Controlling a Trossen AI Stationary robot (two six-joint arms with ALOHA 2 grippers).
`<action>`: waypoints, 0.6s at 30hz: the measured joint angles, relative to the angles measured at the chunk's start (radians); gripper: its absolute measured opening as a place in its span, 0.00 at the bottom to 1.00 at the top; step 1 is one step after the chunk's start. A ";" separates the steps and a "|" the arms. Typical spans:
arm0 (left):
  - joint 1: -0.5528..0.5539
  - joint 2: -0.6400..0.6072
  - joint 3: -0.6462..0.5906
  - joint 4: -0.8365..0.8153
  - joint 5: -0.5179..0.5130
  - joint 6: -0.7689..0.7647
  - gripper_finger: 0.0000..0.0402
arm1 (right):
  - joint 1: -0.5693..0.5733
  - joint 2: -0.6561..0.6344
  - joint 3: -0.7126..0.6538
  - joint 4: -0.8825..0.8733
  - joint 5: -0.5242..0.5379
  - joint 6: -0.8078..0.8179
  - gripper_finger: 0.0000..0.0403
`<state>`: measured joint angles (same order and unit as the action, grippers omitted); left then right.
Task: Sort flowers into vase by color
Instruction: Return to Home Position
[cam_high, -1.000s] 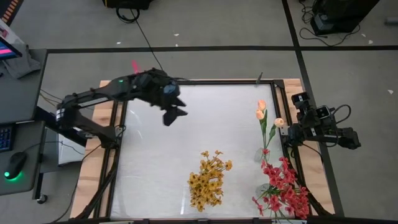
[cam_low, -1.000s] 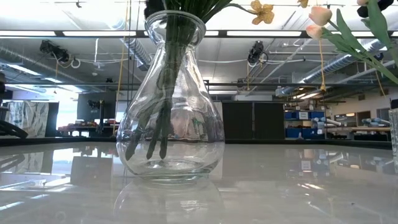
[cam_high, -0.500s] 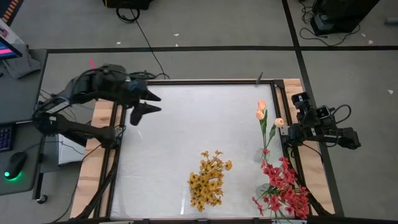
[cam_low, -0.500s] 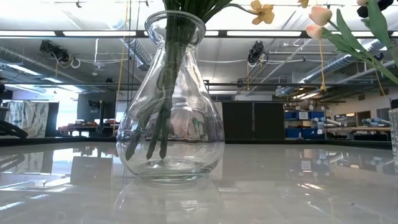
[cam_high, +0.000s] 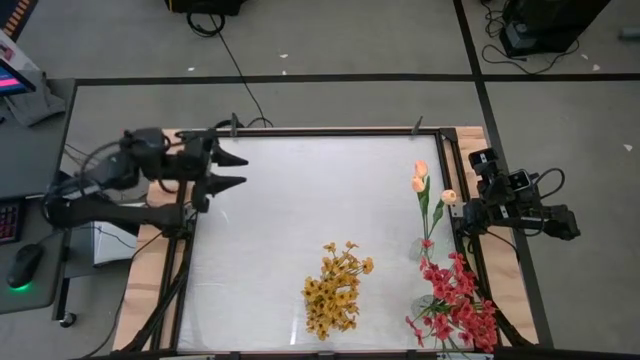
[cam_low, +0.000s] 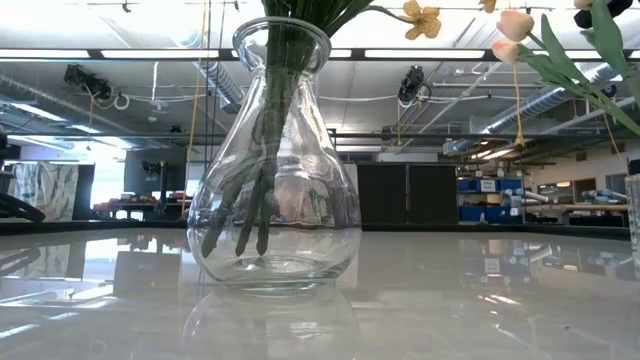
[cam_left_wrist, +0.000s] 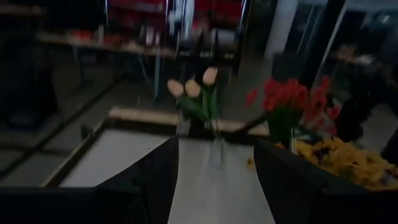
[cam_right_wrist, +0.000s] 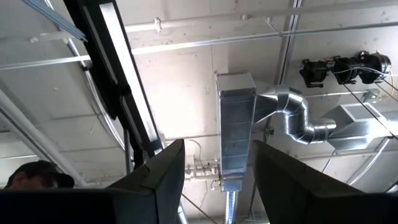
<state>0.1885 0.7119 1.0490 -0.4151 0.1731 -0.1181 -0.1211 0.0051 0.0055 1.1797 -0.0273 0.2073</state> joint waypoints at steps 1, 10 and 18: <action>-0.005 -0.027 -0.061 0.073 0.000 0.001 0.54 | 0.000 0.000 0.000 0.000 0.000 0.000 0.48; -0.012 -0.255 -0.433 0.343 -0.005 -0.002 0.54 | 0.000 0.000 0.000 0.000 0.000 0.000 0.48; -0.012 -0.463 -0.606 0.405 -0.019 -0.002 0.54 | 0.000 0.000 0.000 -0.001 0.000 0.000 0.48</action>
<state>0.1761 0.2485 0.4433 -0.0103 0.1537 -0.1200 -0.1209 0.0051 0.0059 1.1790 -0.0277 0.2073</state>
